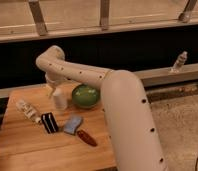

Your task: Place the ceramic cup over the eraser

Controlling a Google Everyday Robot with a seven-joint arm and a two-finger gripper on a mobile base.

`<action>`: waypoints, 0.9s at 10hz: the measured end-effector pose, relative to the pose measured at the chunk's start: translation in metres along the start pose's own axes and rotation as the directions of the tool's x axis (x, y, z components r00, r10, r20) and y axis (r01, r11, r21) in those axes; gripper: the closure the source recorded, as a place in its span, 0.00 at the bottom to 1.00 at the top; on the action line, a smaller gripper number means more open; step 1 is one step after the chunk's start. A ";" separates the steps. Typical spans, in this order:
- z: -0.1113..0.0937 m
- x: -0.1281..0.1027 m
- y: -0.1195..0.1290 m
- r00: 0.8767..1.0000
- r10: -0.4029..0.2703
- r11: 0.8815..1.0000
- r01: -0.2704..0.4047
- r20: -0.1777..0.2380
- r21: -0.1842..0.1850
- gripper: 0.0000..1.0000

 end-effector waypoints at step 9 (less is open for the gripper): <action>0.044 0.004 0.006 0.997 -0.020 0.998 0.015 -0.074 -0.068 0.55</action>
